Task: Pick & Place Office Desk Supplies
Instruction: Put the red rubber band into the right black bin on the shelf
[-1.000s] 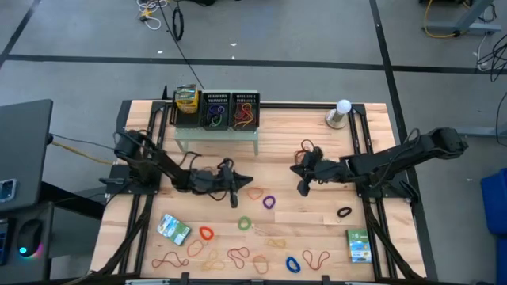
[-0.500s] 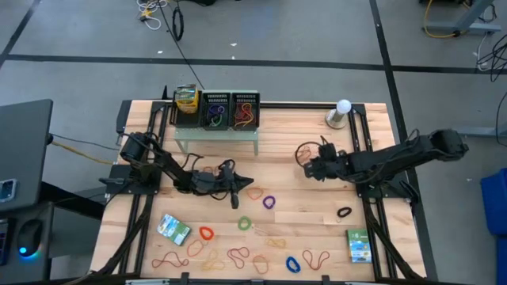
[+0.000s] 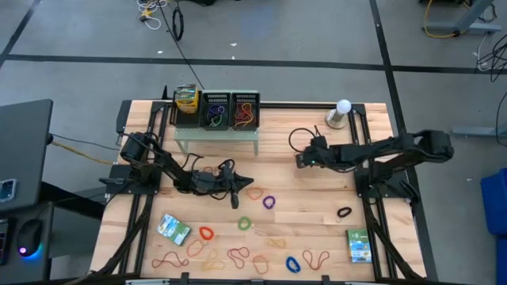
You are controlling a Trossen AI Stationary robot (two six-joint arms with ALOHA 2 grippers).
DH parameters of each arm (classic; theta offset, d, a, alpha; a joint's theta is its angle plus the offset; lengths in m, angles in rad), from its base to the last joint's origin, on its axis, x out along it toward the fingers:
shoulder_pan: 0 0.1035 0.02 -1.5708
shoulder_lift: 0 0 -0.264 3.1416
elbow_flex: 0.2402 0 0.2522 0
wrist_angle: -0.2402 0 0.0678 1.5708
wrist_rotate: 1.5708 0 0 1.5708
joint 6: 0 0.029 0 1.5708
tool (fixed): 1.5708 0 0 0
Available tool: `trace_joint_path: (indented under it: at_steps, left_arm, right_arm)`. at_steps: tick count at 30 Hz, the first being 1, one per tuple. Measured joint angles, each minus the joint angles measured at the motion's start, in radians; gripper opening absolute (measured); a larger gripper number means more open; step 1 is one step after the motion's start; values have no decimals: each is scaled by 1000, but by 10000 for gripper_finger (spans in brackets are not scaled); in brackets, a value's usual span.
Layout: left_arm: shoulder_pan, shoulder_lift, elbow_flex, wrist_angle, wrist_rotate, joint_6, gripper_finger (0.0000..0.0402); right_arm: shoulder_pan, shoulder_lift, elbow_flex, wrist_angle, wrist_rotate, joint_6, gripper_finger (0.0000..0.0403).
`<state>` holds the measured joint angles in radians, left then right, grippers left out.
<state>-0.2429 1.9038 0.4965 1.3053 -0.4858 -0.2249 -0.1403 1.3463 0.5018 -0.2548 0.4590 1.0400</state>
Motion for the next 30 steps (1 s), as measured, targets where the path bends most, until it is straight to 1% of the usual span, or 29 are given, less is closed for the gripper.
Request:
trace_joint_path:
  at_steps: [3, 8, 12, 14, 17, 26, 28, 30]
  left_arm:
    - [0, 0, 0, 0, 0, 0, 7]
    - [0, 0, 2, -3, 0, -1, 7]
    - [0, 0, 2, -3, 0, -11, 7]
    - [0, 0, 2, -3, 1, -12, 7]
    - [0, 0, 2, -3, 0, -13, 7]
    - [0, 0, 2, -4, 1, -15, 7]
    - [0, 0, 2, -4, 0, -15, 7]
    - [0, 0, 2, -4, 1, -15, 7]
  right_arm:
    - [-11, 78, 35, 23, 0, 0, 192]
    - [-33, 202, 118, -25, 3, -5, 192]
    - [-43, 274, 169, -44, 32, -19, 190]
    - [-43, 300, 193, -70, 44, -30, 181]
    - [-43, 321, 217, -100, 49, -46, 153]
    - [-41, 328, 245, -106, 28, -165, 30]
    - [-36, 327, 255, -109, 27, -188, 11]
    - [-30, 317, 264, -109, 29, -210, 5]
